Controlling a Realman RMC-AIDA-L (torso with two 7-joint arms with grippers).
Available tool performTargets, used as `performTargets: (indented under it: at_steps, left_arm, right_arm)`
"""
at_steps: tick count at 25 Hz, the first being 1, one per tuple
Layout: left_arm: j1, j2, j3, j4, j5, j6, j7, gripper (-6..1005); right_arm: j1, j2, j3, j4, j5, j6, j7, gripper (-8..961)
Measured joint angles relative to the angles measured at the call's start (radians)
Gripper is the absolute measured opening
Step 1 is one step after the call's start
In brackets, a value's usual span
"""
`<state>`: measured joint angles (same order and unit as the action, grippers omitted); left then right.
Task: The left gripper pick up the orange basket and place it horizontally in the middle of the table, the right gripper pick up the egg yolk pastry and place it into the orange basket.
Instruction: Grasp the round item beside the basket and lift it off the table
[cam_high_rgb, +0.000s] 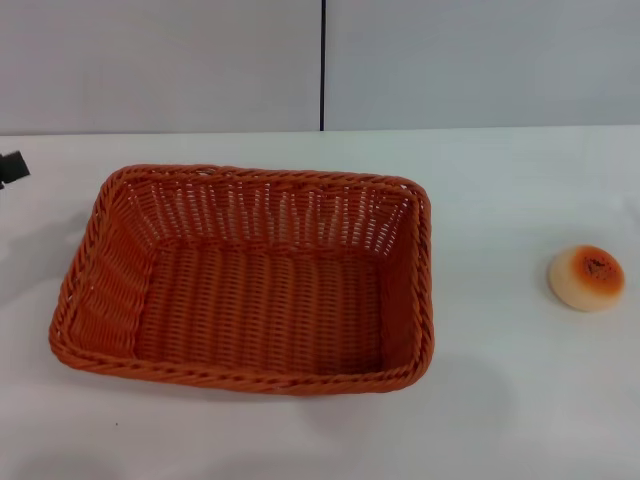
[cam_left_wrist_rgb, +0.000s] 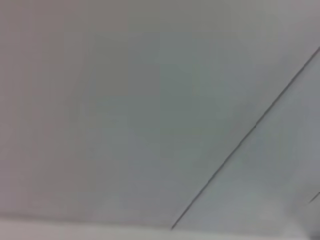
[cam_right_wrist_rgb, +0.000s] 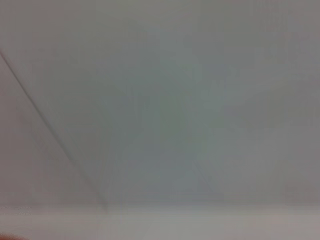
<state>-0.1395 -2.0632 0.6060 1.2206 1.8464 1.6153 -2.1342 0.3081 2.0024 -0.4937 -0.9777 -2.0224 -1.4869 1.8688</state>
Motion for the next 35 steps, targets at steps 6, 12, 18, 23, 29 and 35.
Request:
performTargets:
  at_steps: [6,12,18,23,29,35]
  left_arm:
    - [0.014,0.002,-0.042,-0.301,-0.213,0.033,0.434,424]
    - [0.027,0.001,-0.047,-0.451,-0.251,0.053,0.622,424]
    - [0.030,-0.003,-0.054,-0.494,-0.273,0.115,0.703,424]
    - [0.030,0.001,-0.069,-0.498,-0.275,0.122,0.700,424]
    - [0.020,0.002,-0.081,-0.494,-0.278,0.133,0.695,424]
    - [0.010,0.002,-0.082,-0.495,-0.278,0.126,0.694,424]
  right_arm:
    - [0.095,-0.026,-0.009,-0.074,-0.312,-0.172,0.282,354]
    - [0.158,-0.019,-0.028,-0.057,-0.396,-0.207,0.359,350]
    - [0.218,-0.016,-0.055,0.057,-0.476,-0.160,0.382,346]
    - [0.234,-0.016,-0.081,0.123,-0.501,-0.068,0.406,343]
    - [0.246,-0.018,-0.091,0.176,-0.523,0.006,0.408,339]
    - [0.250,-0.017,-0.092,0.175,-0.515,0.013,0.401,335]
